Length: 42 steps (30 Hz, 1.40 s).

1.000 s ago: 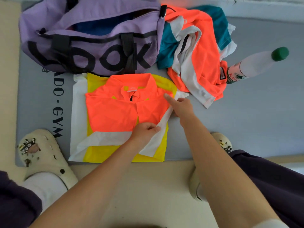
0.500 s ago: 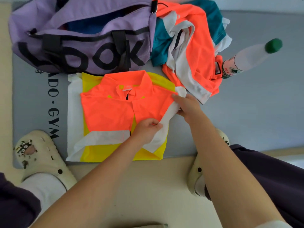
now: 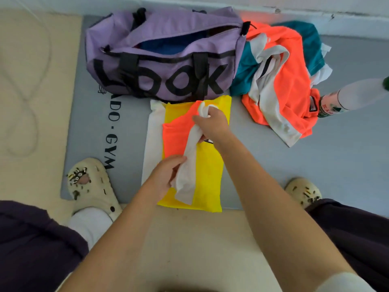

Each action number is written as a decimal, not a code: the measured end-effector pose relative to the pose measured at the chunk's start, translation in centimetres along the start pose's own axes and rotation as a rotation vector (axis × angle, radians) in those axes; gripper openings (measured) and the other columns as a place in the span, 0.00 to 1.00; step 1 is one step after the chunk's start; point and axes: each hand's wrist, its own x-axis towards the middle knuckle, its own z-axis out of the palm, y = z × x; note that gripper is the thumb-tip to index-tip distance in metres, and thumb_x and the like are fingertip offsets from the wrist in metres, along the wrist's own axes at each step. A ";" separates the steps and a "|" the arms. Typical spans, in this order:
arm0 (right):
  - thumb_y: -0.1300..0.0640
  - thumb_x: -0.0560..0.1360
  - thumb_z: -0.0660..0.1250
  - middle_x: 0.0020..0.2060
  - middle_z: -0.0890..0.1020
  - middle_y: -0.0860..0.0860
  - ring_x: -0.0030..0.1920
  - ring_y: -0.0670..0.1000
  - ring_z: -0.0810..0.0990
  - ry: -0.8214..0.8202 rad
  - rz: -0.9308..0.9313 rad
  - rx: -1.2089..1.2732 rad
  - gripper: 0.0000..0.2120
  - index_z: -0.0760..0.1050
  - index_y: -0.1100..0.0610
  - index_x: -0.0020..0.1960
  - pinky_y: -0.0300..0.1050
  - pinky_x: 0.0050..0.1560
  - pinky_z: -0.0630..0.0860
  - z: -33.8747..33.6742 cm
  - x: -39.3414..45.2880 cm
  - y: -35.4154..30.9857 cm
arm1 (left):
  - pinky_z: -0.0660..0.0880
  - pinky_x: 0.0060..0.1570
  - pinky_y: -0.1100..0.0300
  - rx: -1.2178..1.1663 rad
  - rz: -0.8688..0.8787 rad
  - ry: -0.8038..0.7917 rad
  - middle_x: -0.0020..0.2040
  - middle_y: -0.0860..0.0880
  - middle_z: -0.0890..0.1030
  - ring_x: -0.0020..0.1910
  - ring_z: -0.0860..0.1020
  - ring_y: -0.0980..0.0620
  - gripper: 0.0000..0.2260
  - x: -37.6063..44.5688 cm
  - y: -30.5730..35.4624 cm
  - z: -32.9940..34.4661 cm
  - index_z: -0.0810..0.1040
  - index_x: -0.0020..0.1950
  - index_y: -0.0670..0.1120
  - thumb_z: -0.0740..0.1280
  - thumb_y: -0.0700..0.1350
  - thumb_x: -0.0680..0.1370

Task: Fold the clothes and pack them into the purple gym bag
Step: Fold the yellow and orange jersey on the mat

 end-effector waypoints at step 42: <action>0.49 0.77 0.68 0.42 0.78 0.53 0.39 0.50 0.73 0.137 0.122 -0.073 0.10 0.71 0.53 0.45 0.42 0.34 0.68 -2.1 -4.8 12.3 | 0.77 0.35 0.58 1.135 -0.278 0.079 0.42 0.48 0.84 0.37 0.82 0.49 0.17 1.9 -0.1 -6.7 0.80 0.48 0.44 0.76 0.56 0.70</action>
